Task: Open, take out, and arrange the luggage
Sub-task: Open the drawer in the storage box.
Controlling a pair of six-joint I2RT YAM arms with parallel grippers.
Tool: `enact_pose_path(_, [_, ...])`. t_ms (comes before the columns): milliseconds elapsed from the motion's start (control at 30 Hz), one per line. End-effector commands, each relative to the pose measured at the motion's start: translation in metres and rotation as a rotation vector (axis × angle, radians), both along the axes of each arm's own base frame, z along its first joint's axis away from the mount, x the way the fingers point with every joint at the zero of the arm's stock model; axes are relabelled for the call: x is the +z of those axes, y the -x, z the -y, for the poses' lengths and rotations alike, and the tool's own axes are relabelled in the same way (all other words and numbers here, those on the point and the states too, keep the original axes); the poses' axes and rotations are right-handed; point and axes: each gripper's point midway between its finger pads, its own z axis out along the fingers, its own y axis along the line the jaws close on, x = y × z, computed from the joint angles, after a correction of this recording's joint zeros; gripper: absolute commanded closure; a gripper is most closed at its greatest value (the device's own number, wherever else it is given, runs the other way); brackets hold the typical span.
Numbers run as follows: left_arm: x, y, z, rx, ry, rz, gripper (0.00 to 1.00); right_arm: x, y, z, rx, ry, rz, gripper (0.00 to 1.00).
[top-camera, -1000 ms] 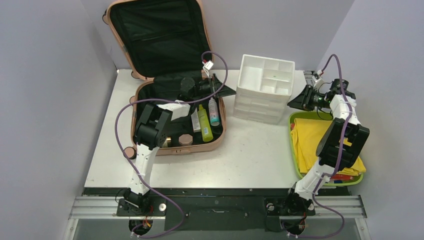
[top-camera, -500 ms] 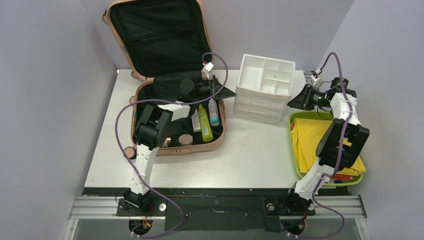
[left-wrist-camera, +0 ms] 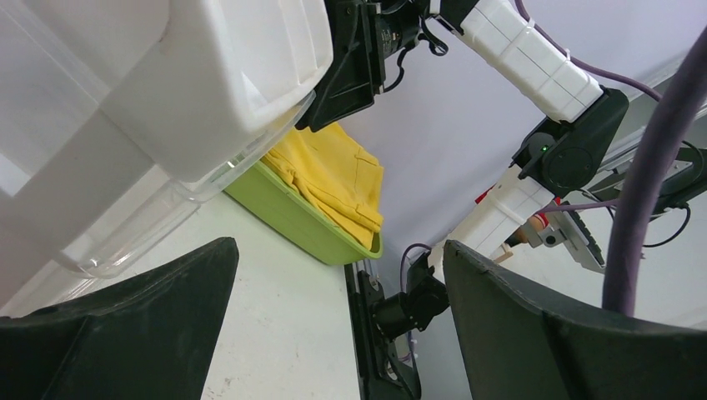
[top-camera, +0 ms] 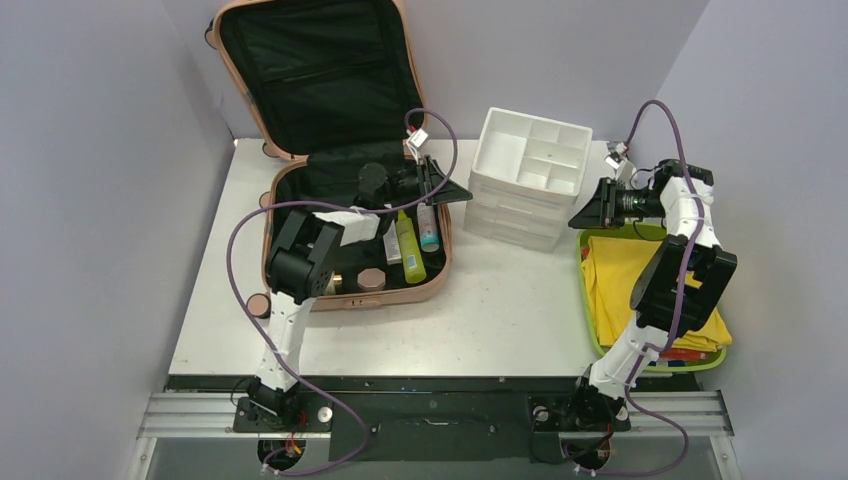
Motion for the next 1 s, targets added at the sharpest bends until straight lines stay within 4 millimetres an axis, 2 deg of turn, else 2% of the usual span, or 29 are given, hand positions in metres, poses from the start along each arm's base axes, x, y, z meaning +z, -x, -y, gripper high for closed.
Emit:
enact_pose_path(0, [0.056, 0.012, -0.014, 0.006, 0.075, 0.167, 0.10, 0.007, -0.016, 0.005, -0.034, 0.010, 0.066, 0.81])
enact_pose_path(133, [0.071, -0.014, -0.028, 0.086, 0.078, 0.209, 0.10, 0.007, -0.029, 0.013, -0.098, 0.042, 0.092, 0.81])
enact_pose_path(233, [0.068, -0.039, -0.036, 0.141, 0.056, 0.212, 0.10, 0.010, -0.038, 0.020, -0.140, 0.069, 0.130, 0.81])
enact_pose_path(333, [0.058, -0.053, -0.032, 0.151, 0.044, 0.211, 0.10, 0.007, -0.043, 0.026, -0.221, 0.052, 0.115, 0.81])
enact_pose_path(367, [0.057, -0.054, -0.029, 0.147, 0.041, 0.209, 0.10, 0.009, -0.048, 0.029, -0.247, 0.048, 0.130, 0.81])
enact_pose_path(600, [0.030, -0.058, -0.011, 0.109, 0.025, 0.176, 0.09, 0.011, -0.056, 0.029, -0.320, 0.018, 0.142, 0.81])
enact_pose_path(767, [0.023, -0.056, -0.007, 0.094, 0.028, 0.158, 0.10, 0.015, -0.059, 0.026, -0.334, -0.002, 0.154, 0.81])
enact_pose_path(967, [0.024, -0.044, -0.009, 0.068, 0.026, 0.147, 0.10, 0.017, -0.058, 0.017, -0.319, -0.003, 0.159, 0.81])
